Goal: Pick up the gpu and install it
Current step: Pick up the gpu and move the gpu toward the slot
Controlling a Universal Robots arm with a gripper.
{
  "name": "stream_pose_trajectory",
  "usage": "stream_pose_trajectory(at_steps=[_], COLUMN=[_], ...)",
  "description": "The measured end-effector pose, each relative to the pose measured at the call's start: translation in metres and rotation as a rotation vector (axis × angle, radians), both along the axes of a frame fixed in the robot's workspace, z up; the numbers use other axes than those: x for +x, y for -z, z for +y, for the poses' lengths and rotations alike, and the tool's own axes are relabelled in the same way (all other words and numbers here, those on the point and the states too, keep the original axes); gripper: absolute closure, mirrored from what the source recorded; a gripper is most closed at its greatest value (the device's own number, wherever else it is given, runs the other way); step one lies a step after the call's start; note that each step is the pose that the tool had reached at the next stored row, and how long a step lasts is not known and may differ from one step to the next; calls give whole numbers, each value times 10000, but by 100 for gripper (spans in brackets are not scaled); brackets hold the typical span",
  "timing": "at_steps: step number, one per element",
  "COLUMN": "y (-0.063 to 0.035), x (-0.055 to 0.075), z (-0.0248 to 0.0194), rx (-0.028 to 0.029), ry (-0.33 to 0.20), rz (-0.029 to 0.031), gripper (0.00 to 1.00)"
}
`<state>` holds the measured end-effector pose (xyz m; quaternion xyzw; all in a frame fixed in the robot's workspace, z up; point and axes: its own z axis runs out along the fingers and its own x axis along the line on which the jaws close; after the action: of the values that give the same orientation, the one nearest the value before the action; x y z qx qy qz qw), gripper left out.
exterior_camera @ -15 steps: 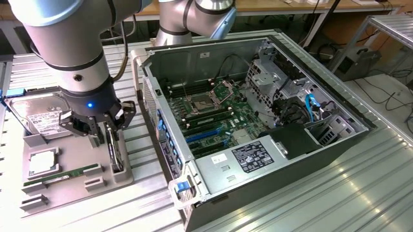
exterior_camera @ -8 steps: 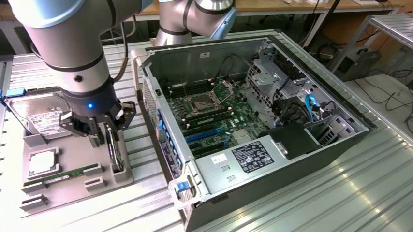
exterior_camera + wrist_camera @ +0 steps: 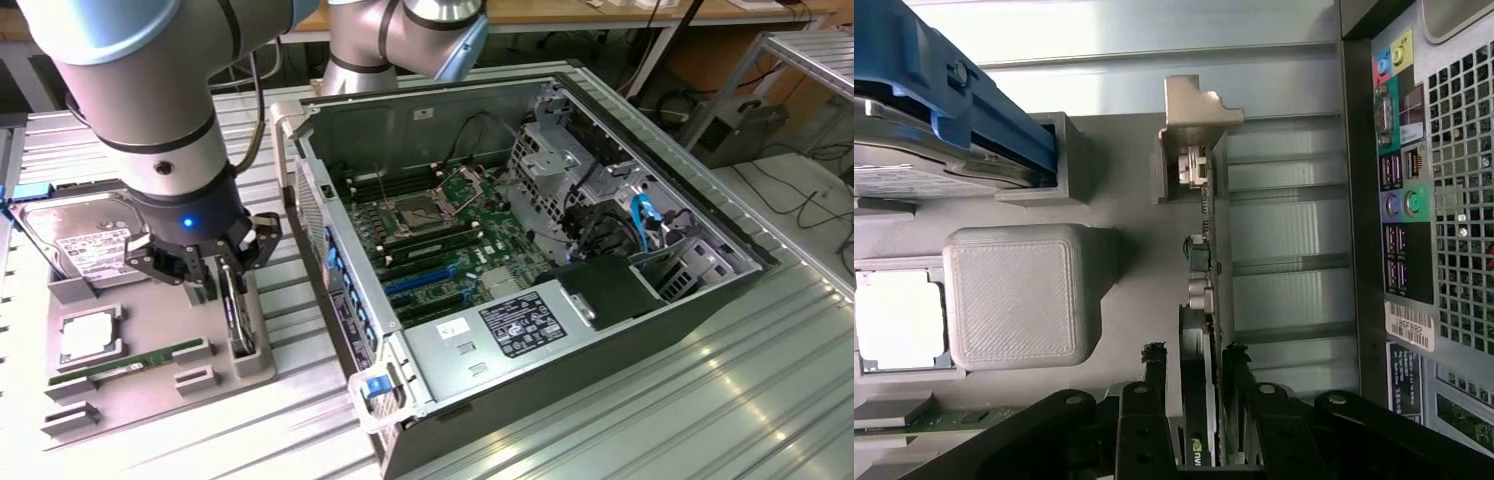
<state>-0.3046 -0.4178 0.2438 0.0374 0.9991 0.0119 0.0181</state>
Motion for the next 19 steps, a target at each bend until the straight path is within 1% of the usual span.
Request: stream_pose_trajectory(at_steps=[6,7,9,10,19], y=[13,15,20,21,24], x=[0,0,0,0,0], z=[0,0,0,0,0], rx=[0,0,-3,-3,-10], ry=[13,22,47,52,203], rz=[-3,-14,-60,-68,-70], gripper=[64,64,64,64,64])
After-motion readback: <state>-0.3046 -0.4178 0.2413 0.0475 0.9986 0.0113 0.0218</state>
